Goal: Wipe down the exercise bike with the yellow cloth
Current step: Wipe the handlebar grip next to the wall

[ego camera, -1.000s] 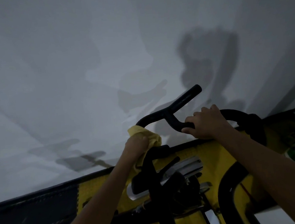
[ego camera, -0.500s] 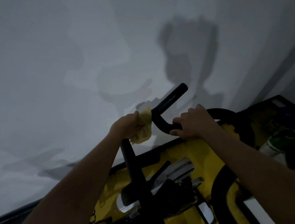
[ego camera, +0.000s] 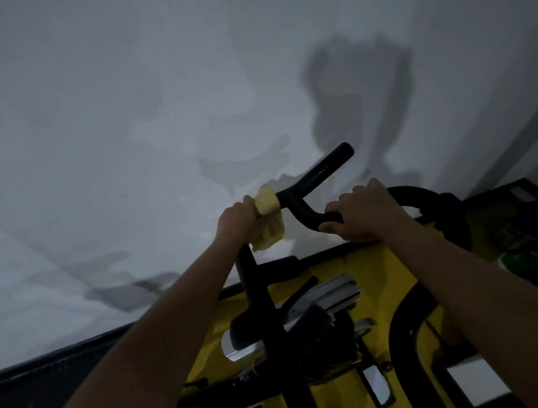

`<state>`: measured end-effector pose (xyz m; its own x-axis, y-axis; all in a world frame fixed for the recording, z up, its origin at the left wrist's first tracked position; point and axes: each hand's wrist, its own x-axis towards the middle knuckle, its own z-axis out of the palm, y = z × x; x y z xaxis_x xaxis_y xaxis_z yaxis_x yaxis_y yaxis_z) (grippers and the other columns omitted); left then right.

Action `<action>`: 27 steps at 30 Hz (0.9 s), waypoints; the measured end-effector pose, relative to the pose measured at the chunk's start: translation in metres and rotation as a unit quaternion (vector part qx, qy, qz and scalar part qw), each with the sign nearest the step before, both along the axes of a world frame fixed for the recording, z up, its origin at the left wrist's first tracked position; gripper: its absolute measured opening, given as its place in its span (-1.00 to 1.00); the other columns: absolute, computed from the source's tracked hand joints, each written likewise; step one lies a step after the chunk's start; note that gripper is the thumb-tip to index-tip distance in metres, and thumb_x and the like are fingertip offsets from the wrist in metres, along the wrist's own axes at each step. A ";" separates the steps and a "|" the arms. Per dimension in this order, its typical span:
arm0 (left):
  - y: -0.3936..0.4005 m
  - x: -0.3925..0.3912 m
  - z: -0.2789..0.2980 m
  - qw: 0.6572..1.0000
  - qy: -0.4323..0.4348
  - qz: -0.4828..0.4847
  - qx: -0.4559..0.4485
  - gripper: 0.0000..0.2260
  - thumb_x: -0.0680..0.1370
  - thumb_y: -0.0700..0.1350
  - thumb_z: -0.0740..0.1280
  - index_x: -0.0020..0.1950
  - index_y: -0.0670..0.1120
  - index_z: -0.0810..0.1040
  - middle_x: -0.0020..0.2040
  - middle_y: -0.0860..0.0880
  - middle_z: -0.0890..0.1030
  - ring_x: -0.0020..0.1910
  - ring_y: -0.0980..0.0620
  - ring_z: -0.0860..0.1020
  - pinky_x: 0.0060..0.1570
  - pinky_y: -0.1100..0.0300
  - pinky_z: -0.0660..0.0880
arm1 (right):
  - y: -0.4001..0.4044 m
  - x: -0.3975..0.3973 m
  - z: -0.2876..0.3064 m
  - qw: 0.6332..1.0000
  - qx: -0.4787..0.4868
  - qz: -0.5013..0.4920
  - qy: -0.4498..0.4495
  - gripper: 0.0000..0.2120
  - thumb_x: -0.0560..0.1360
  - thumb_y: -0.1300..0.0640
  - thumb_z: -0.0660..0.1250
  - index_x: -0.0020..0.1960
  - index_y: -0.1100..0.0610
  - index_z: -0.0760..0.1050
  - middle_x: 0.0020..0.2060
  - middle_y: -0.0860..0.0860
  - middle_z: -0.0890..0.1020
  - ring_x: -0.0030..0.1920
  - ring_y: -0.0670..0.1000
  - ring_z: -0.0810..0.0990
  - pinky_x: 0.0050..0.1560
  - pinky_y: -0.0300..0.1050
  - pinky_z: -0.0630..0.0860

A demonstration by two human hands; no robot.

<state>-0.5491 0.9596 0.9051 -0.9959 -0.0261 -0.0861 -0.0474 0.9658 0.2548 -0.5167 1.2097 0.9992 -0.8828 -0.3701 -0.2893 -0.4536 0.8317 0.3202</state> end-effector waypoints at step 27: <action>-0.012 -0.008 0.013 0.991 -0.122 0.011 0.048 -0.59 0.55 0.02 0.30 0.30 -0.15 0.34 0.16 -0.14 0.55 0.04 -0.14 0.55 0.01 0.01 0.52 | -0.002 0.001 -0.001 1.000 -0.007 -0.008 0.000 -0.46 0.60 -0.39 -0.03 0.34 -0.09 0.44 0.25 0.04 0.58 0.29 0.14 0.49 0.36 0.15 0.22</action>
<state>-0.5576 0.9479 0.9186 -0.9444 -0.0274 -0.3278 -0.1395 0.9359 0.3235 -0.5158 1.2075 0.9981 -0.8892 -0.3592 -0.2833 -0.4392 0.8438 0.3085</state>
